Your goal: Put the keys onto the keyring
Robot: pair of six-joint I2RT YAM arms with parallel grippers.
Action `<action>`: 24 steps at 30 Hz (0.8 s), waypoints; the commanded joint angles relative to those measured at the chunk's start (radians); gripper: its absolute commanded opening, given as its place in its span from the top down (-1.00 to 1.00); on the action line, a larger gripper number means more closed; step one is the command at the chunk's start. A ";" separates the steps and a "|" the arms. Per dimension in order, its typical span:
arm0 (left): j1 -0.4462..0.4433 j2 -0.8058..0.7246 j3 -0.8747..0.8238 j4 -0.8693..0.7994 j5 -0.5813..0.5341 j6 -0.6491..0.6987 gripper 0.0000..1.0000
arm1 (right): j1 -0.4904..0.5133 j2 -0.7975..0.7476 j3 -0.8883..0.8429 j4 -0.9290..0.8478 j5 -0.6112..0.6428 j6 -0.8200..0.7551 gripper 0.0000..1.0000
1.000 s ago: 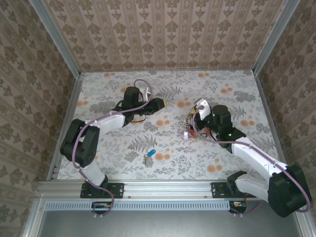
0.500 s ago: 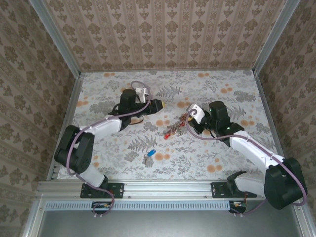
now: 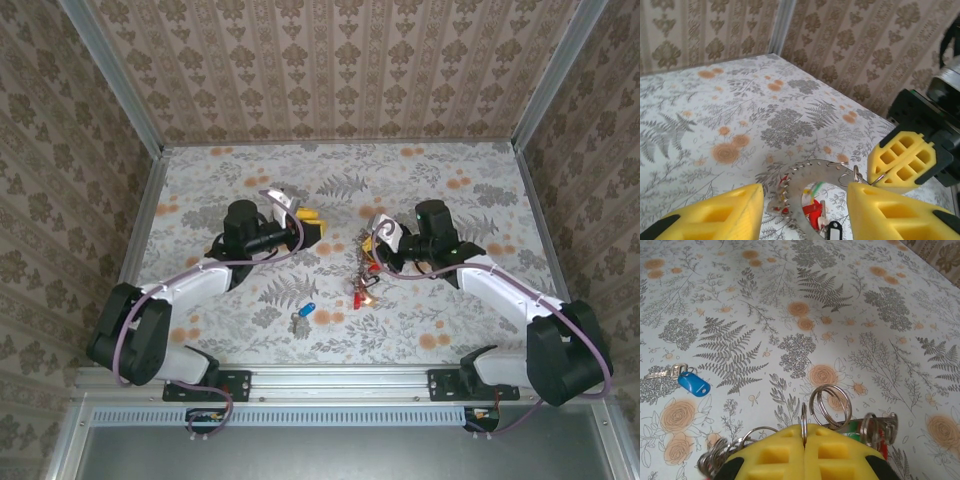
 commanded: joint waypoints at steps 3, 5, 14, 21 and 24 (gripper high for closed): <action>-0.017 -0.009 0.063 -0.064 0.138 0.135 0.13 | 0.001 -0.002 0.058 0.047 -0.126 0.016 1.00; -0.023 0.001 0.085 -0.092 0.140 0.136 0.14 | 0.005 -0.006 0.049 0.069 -0.147 0.024 1.00; -0.130 0.006 0.137 -0.248 0.224 0.385 0.34 | 0.015 -0.013 0.054 0.048 -0.128 -0.018 1.00; -0.152 0.024 0.180 -0.389 0.194 0.582 0.52 | 0.015 -0.005 0.060 0.037 -0.161 -0.041 1.00; -0.156 0.024 0.187 -0.414 0.188 0.652 0.51 | 0.015 -0.003 0.072 0.010 -0.167 -0.062 1.00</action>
